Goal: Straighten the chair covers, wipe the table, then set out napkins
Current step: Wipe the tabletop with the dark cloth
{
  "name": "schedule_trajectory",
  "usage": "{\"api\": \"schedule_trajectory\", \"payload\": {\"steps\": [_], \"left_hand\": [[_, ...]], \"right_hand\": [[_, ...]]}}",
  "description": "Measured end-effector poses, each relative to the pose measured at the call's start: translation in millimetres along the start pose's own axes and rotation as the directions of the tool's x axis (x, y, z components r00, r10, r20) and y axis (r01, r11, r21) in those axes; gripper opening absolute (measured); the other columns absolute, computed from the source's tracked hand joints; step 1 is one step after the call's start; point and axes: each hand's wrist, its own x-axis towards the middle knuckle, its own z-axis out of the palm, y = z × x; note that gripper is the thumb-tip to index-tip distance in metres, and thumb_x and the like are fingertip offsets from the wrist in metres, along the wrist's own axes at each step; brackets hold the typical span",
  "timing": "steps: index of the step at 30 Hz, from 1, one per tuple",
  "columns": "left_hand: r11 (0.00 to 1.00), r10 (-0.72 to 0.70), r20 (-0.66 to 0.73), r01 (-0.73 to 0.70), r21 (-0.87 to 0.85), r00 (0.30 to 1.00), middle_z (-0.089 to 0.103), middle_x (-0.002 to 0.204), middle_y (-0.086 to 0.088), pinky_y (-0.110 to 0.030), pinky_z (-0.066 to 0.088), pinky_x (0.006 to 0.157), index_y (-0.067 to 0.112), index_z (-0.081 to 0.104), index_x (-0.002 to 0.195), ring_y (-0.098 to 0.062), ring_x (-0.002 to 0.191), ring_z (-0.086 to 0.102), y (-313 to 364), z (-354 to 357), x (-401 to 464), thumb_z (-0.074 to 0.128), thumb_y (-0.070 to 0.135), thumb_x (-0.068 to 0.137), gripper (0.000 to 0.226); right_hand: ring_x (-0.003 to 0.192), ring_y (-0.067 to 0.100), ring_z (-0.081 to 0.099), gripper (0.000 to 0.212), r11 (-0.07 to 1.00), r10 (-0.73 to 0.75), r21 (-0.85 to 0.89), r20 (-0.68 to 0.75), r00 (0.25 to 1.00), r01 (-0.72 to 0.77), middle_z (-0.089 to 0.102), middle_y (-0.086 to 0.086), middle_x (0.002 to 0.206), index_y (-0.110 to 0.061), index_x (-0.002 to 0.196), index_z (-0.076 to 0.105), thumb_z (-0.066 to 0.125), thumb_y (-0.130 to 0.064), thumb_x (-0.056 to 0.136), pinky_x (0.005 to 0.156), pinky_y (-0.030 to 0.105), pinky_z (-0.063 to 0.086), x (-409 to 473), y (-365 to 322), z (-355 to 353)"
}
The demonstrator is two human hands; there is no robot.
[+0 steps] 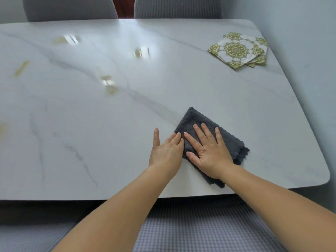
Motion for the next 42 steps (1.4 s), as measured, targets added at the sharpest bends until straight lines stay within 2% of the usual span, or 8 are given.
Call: {"api": "schedule_trajectory", "payload": {"steps": [8,14,19,24,30,36,42], "left_hand": [[0.999,-0.037,0.007,0.037,0.040,0.999,0.000,0.160,0.001,-0.060,-0.019,0.106,0.015,0.004,0.150,-0.010,0.146,-0.001,-77.2,17.5,-44.2,0.025,0.014,0.099,0.055],[0.997,-0.029,0.017,0.028,0.072,0.999,-0.003,0.160,0.000,-0.059,-0.021,0.105,0.014,0.001,0.150,-0.011,0.146,-0.003,-173.3,36.4,-91.9,0.025,0.015,0.098,0.057],[0.995,-0.097,0.029,0.096,0.032,0.995,-0.004,0.160,0.002,-0.057,-0.022,0.105,0.017,0.001,0.150,-0.009,0.146,-0.003,-256.5,53.1,-133.4,0.025,0.014,0.098,0.058],[0.981,-0.193,0.048,0.193,-0.004,0.980,-0.008,0.159,0.004,-0.057,-0.021,0.106,0.018,-0.001,0.150,-0.007,0.145,-0.004,-320.2,64.7,-156.8,0.023,0.010,0.096,0.060],[0.977,-0.208,0.067,0.210,-0.024,0.976,-0.012,0.159,0.003,-0.058,-0.019,0.107,0.017,-0.004,0.150,-0.007,0.145,-0.008,-344.0,60.1,-137.4,0.022,0.014,0.097,0.059],[0.952,-0.302,0.068,0.304,-0.030,0.951,-0.014,0.158,0.002,-0.058,-0.013,0.109,0.017,-0.007,0.150,-0.007,0.145,-0.009,-353.1,52.8,-102.1,0.023,0.008,0.094,0.064],[0.934,-0.356,0.050,0.357,-0.026,0.933,-0.012,0.159,0.003,-0.058,-0.010,0.111,0.018,-0.005,0.150,-0.008,0.145,-0.007,-364.3,30.2,-35.2,0.025,0.006,0.093,0.066]], "right_hand": [[0.142,0.019,-0.027,0.075,1.000,-0.020,-0.001,0.018,1.000,0.020,-0.021,-0.002,0.157,-0.039,0.144,-0.017,-0.012,-0.066,0.074,0.108,0.046,-0.024,20.1,-93.8,-1.4],[0.138,0.018,-0.031,0.070,0.999,-0.039,0.039,0.013,0.999,0.038,-0.025,-0.001,0.155,-0.037,0.138,-0.022,-0.009,-0.067,0.076,0.108,0.048,-0.025,38.5,-201.1,-3.4],[0.136,0.018,-0.034,0.063,0.989,-0.139,0.044,0.013,0.990,0.138,-0.034,-0.004,0.145,-0.040,0.135,-0.024,-0.001,-0.065,0.083,0.107,0.048,-0.027,65.0,-288.6,-9.1],[0.138,0.019,-0.033,0.069,0.970,-0.241,0.020,0.022,0.970,0.241,-0.027,-0.002,0.154,-0.039,0.146,-0.013,0.003,-0.064,0.083,0.108,0.050,-0.024,101.5,-351.0,-15.5],[0.140,0.015,-0.029,0.071,0.944,-0.329,0.014,0.021,0.944,0.329,-0.018,-0.002,0.158,-0.035,0.149,-0.007,0.012,-0.063,0.086,0.110,0.047,-0.022,133.5,-352.3,-22.9],[0.143,0.013,-0.020,0.070,0.889,-0.458,-0.024,-0.004,0.889,0.458,-0.010,-0.005,0.159,-0.039,0.148,0.000,0.013,-0.065,0.084,0.114,0.044,-0.018,192.0,-328.1,-41.5],[0.144,0.014,-0.017,0.067,0.886,-0.462,-0.063,-0.042,0.886,0.459,-0.007,-0.005,0.159,-0.040,0.148,-0.001,0.013,-0.064,0.087,0.115,0.047,-0.016,255.3,-296.2,-56.2]]}}
